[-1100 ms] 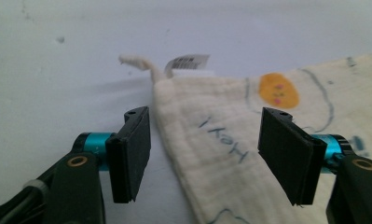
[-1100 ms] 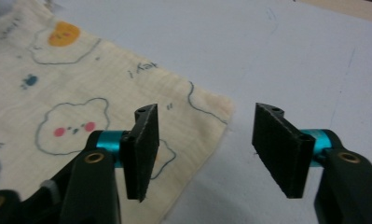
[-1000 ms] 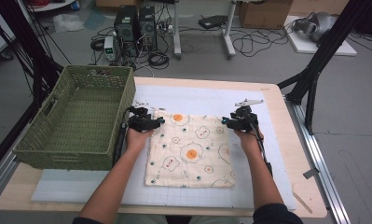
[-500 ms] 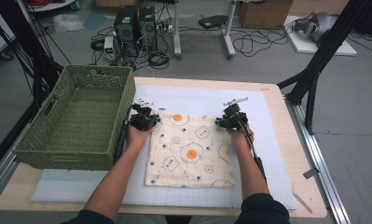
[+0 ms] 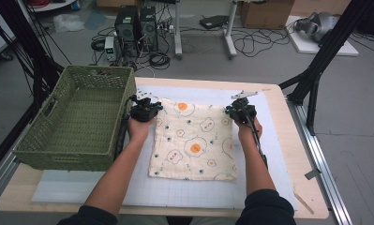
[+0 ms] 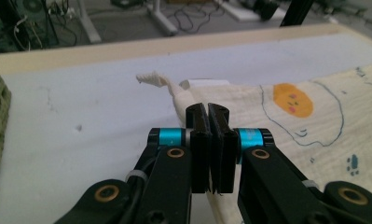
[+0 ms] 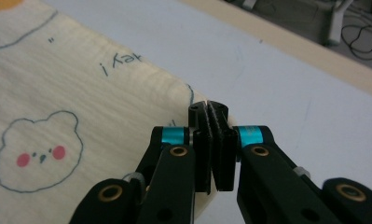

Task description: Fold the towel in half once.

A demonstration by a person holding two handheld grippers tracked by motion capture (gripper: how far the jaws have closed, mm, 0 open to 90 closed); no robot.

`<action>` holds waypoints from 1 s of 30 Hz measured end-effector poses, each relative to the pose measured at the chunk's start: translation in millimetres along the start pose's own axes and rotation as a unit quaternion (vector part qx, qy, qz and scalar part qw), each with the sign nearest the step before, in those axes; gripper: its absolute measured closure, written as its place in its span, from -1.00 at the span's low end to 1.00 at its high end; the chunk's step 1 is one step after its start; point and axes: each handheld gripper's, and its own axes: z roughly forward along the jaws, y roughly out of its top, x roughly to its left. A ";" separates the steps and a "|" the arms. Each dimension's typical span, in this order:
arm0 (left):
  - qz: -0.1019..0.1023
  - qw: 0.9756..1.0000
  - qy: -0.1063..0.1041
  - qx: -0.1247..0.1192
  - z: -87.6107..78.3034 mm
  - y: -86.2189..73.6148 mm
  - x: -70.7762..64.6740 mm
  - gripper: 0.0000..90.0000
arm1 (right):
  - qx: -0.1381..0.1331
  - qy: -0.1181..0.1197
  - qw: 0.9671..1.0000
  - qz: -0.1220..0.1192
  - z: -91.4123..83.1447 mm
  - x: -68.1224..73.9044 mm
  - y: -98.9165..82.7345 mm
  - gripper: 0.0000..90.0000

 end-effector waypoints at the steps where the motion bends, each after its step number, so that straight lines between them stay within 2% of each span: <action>1: -0.001 1.000 -0.002 0.005 -0.2 -0.9 0.5 0.94 | -0.016 0.005 1.000 0.011 -4.0 -1.5 1.7 0.98; 2: 0.000 1.000 -0.006 0.008 -0.6 -1.9 1.1 0.94 | -0.016 0.005 1.000 0.011 -4.0 -1.5 1.7 0.98; 3: 0.000 1.000 -0.019 0.015 -2.4 -3.1 1.3 0.94 | -0.017 0.012 1.000 0.010 -5.7 -0.9 1.4 0.97; 5: 0.007 1.000 -0.021 0.015 -4.8 -2.4 0.4 0.94 | -0.019 0.015 1.000 0.004 -6.4 -0.3 0.6 0.97; 7: 0.018 1.000 -0.019 0.012 -10.0 0.4 -2.7 0.94 | -0.020 0.022 1.000 0.002 -8.9 1.3 -1.2 0.97; 11: 0.042 0.999 -0.029 0.009 -23.8 7.8 -11.6 0.94 | -0.034 0.038 0.999 0.007 -22.1 0.3 -7.7 0.97; 14: 0.045 0.998 -0.033 -0.004 -32.4 7.6 -15.0 0.94 | -0.043 0.050 0.998 0.012 -30.7 1.1 -11.4 0.97; 17: 0.048 0.998 -0.037 -0.009 -42.3 2.6 -17.4 0.94 | -0.050 0.067 0.997 0.005 -45.5 6.0 -20.1 0.97; 20: 0.052 0.998 -0.041 -0.011 -52.5 -5.4 -22.1 0.94 | -0.053 0.073 0.996 0.001 -52.6 9.5 -25.2 0.97; 21: 0.054 0.997 -0.044 -0.013 -57.0 -8.8 -24.5 0.93 | -0.055 0.081 0.995 -0.001 -60.3 13.5 -31.9 0.96; 24: 0.067 0.996 -0.052 -0.019 -68.9 -15.9 -29.8 0.93 | -0.053 0.082 0.995 -0.008 -65.8 16.8 -37.9 0.96; 26: 0.077 0.995 -0.057 -0.022 -78.9 -22.8 -33.7 0.93 | -0.042 0.092 0.995 -0.010 -73.0 21.1 -44.5 0.95; 30: 0.077 0.995 -0.062 -0.019 -85.0 -29.0 -35.1 0.93 | -0.053 0.096 0.994 -0.016 -81.8 27.3 -50.5 0.96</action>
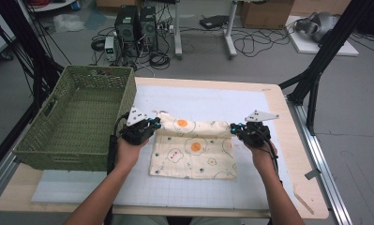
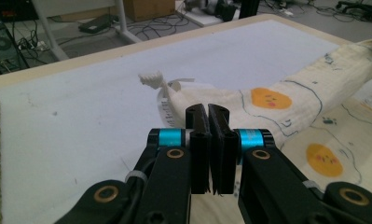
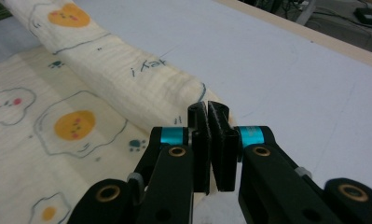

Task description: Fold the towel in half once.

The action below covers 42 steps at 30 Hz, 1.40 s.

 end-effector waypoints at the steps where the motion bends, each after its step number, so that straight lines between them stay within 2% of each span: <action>1: 0.000 1.000 -0.002 0.002 -2.1 -2.2 -0.7 0.93 | 0.001 0.005 1.000 -0.005 -4.5 4.9 -4.4 0.95; 6: 0.009 1.000 -0.013 0.012 -10.8 -13.7 -7.0 0.93 | 0.000 0.011 1.000 -0.008 -13.7 12.0 -14.8 0.95; 11: 0.004 1.000 -0.022 0.009 -21.3 -24.9 -12.6 0.93 | -0.005 0.024 1.000 -0.004 -26.0 19.1 -27.2 0.95; 14: 0.005 1.000 -0.024 0.012 -24.5 -34.3 -13.1 0.93 | -0.002 0.022 1.000 -0.006 -29.2 22.1 -32.3 0.95; 15: 0.005 1.000 -0.025 0.016 -24.5 -37.7 -13.6 0.93 | 0.000 0.022 1.000 -0.007 -29.3 22.4 -34.9 0.93; 16: 0.006 0.999 -0.028 0.020 -23.9 -39.6 -13.9 0.93 | -0.001 0.023 1.000 0.001 -27.3 22.3 -40.5 0.78; 17: 0.007 0.999 -0.029 0.023 -23.6 -40.8 -14.5 0.93 | -0.002 0.024 1.000 0.007 -26.4 23.4 -42.5 0.71; 18: 0.008 0.999 -0.030 0.024 -23.9 -41.3 -15.4 0.93 | -0.002 0.024 1.000 0.007 -26.4 23.4 -42.5 0.71; 20: 0.009 0.999 -0.033 0.025 -25.4 -42.0 -16.3 0.92 | 0.001 0.024 1.000 0.007 -24.3 27.1 -45.7 0.59; 26: 0.004 0.999 -0.036 0.033 -27.5 -48.8 -15.2 0.92 | 0.033 0.022 0.999 0.000 -18.7 33.5 -57.1 0.45; 28: 0.003 0.999 -0.036 0.032 -27.7 -48.7 -15.3 0.92 | 0.039 0.031 0.999 -0.005 -18.1 35.7 -58.8 0.40; 29: 0.004 0.999 -0.037 0.031 -27.7 -48.5 -15.6 0.92 | 0.044 0.050 0.998 -0.008 -17.4 39.5 -60.2 0.36; 32: 0.003 0.999 -0.038 0.030 -27.2 -48.5 -15.8 0.92 | 0.052 0.060 0.997 -0.015 -15.3 41.9 -62.8 0.36; 33: 0.002 0.999 -0.038 0.030 -27.3 -48.7 -15.2 0.92 | 0.069 0.064 0.995 -0.021 -10.9 43.6 -66.4 0.47; 34: 0.002 0.999 -0.038 0.030 -27.3 -48.7 -15.2 0.92 | 0.069 0.064 0.995 -0.021 -10.9 43.6 -66.4 0.47; 35: 0.001 0.999 -0.038 0.029 -27.5 -48.7 -15.0 0.92 | 0.072 0.061 0.995 -0.026 -10.1 44.5 -67.0 0.59; 36: 0.001 0.999 -0.038 0.028 -27.9 -48.6 -14.7 0.92 | 0.073 0.065 0.995 -0.023 -10.7 43.4 -65.8 0.86; 42: -0.001 0.999 -0.039 0.024 -28.9 -47.8 -14.6 0.92 | 0.063 0.061 0.996 -0.026 -13.9 42.8 -63.9 0.90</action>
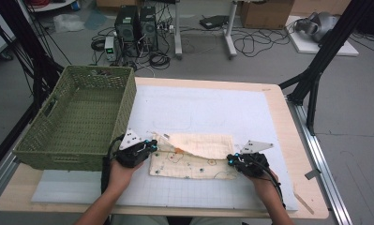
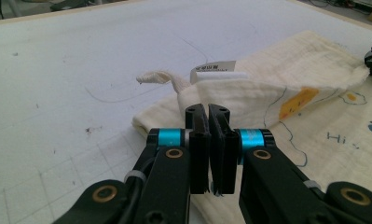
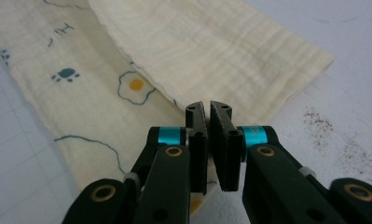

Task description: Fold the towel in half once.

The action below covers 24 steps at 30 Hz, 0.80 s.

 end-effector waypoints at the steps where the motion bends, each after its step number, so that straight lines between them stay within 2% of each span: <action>1: -0.001 1.000 0.000 -0.002 -0.3 0.3 -0.3 0.92 | -0.006 -0.002 1.000 0.001 -2.1 -0.3 1.3 0.89; 14: -0.003 1.000 -0.007 -0.008 -7.7 0.1 -2.7 0.92 | -0.030 -0.005 1.000 0.001 -17.6 1.5 4.6 0.91; 24: 0.002 1.000 -0.010 0.000 -21.2 -11.2 -11.6 0.92 | -0.029 -0.006 0.999 -0.013 -29.2 22.9 -1.8 0.91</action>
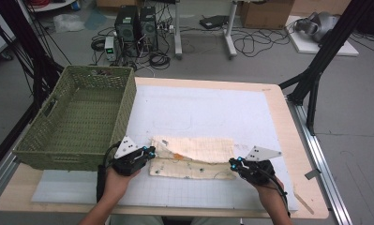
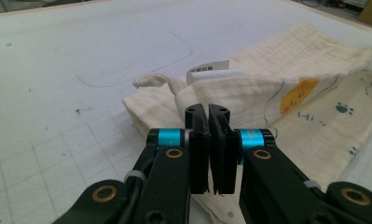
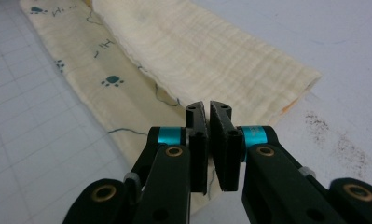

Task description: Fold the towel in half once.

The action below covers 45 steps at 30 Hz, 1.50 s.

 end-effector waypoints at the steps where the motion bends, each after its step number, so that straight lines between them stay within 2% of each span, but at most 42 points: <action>1: 0.000 1.000 -0.001 -0.001 -2.3 -0.9 -1.2 0.92 | 0.001 0.000 1.000 0.000 -1.2 1.7 -0.6 0.91; 3: 0.001 1.000 -0.002 0.000 -5.0 -2.2 -2.4 0.92 | 0.001 -0.003 1.000 -0.001 -7.0 9.2 -3.6 0.91; 6: 0.000 1.000 -0.007 0.007 -6.8 -5.4 -3.9 0.92 | 0.003 -0.005 1.000 -0.001 -9.2 12.6 -5.7 0.91; 8: -0.006 1.000 -0.012 0.020 -6.2 -8.5 -3.9 0.89 | 0.009 -0.007 1.000 -0.003 -10.1 15.9 -8.6 0.90; 9: -0.014 1.000 -0.009 0.025 -5.7 -10.0 -3.0 0.80 | 0.014 -0.006 1.000 -0.002 -9.7 17.1 -10.1 0.87; 11: -0.031 0.999 -0.005 0.025 -6.3 -9.7 -1.2 0.41 | 0.020 -0.005 1.000 0.001 -7.4 18.4 -12.8 0.69; 12: -0.039 0.999 -0.004 0.020 -8.2 -8.2 0.0 0.29 | 0.022 -0.003 1.000 0.008 -7.1 18.6 -13.4 0.60; 13: -0.044 0.999 -0.003 0.002 -13.7 -3.1 0.9 0.15 | 0.013 -0.008 1.000 0.012 -9.1 18.2 -13.0 0.47; 15: -0.042 0.999 -0.002 -0.007 -16.1 -0.2 0.6 0.15 | 0.006 -0.012 1.000 0.018 -11.1 17.3 -12.1 0.45; 16: -0.038 0.999 -0.001 -0.015 -18.2 3.2 0.1 0.15 | -0.010 -0.020 0.999 0.030 -14.7 12.8 -11.1 0.41; 19: -0.037 0.999 -0.003 -0.029 -18.8 9.2 -0.6 0.15 | -0.017 -0.027 0.999 0.036 -15.3 8.7 -11.3 0.41; 21: -0.032 0.999 -0.006 -0.030 -16.1 12.8 -0.8 0.17 | -0.013 -0.031 0.999 0.038 -11.0 4.3 -12.0 0.43; 23: -0.028 0.999 -0.007 -0.017 -10.8 12.9 -0.5 0.19 | -0.010 -0.030 0.999 0.040 -9.0 4.1 -11.9 0.44; 27: -0.025 1.000 -0.004 0.015 4.5 8.5 0.8 0.27 | 0.011 -0.020 0.999 0.028 3.4 4.9 -11.3 0.57; 28: -0.024 1.000 -0.004 0.017 6.9 8.8 0.8 0.28 | 0.021 -0.015 0.999 0.020 6.4 6.1 -11.3 0.61; 29: -0.022 1.000 -0.005 0.019 8.8 9.5 1.3 0.34 | 0.045 -0.009 0.999 0.006 10.7 7.4 -12.9 0.66; 30: -0.022 1.000 -0.005 0.018 10.0 10.0 1.5 0.34 | 0.045 -0.009 0.999 0.006 10.7 7.4 -12.9 0.66; 31: -0.021 1.000 -0.003 0.020 12.5 11.5 2.8 0.38 | 0.055 0.005 0.998 0.012 11.3 6.1 -16.4 0.67; 32: -0.022 1.000 -0.002 0.018 14.7 12.5 3.9 0.38 | 0.055 0.005 0.998 0.012 11.3 6.1 -16.4 0.67; 33: -0.023 1.000 0.003 0.020 18.8 15.1 6.8 0.43 | 0.061 0.016 0.998 0.011 8.9 4.2 -16.2 0.66; 35: -0.023 1.000 0.004 0.019 20.7 16.2 8.3 0.43 | 0.063 0.020 0.998 0.005 8.2 3.3 -15.5 0.64; 36: -0.023 1.000 0.007 0.018 22.9 17.2 9.9 0.47 | 0.058 0.028 0.998 0.008 7.8 1.1 -13.2 0.53; 37: -0.022 1.000 0.009 0.020 25.9 18.8 11.4 0.47 | 0.058 0.028 0.998 0.008 7.8 1.1 -13.2 0.53; 38: -0.021 0.999 0.010 0.022 28.9 20.4 12.6 0.49 | 0.018 0.041 0.998 0.035 7.1 -7.5 -9.3 0.44; 39: -0.018 1.000 0.012 0.021 32.4 22.0 13.4 0.49 | 0.018 0.041 0.998 0.035 7.1 -7.5 -9.3 0.44; 40: -0.013 1.000 0.013 0.023 35.6 23.0 14.3 0.52 | -0.007 0.044 0.997 0.055 6.7 -14.0 -5.5 0.41; 41: -0.012 1.000 0.014 0.023 38.6 23.3 14.5 0.52 | -0.026 0.037 0.997 0.061 7.6 -19.8 -2.0 0.39; 43: 0.002 0.999 0.016 0.037 48.7 23.9 15.9 0.56 | -0.049 0.025 0.996 0.069 10.6 -28.5 3.2 0.36; 45: -0.002 0.999 0.018 0.043 58.1 22.4 17.9 0.61 | -0.049 -0.005 0.997 0.061 23.6 -41.7 11.2 0.35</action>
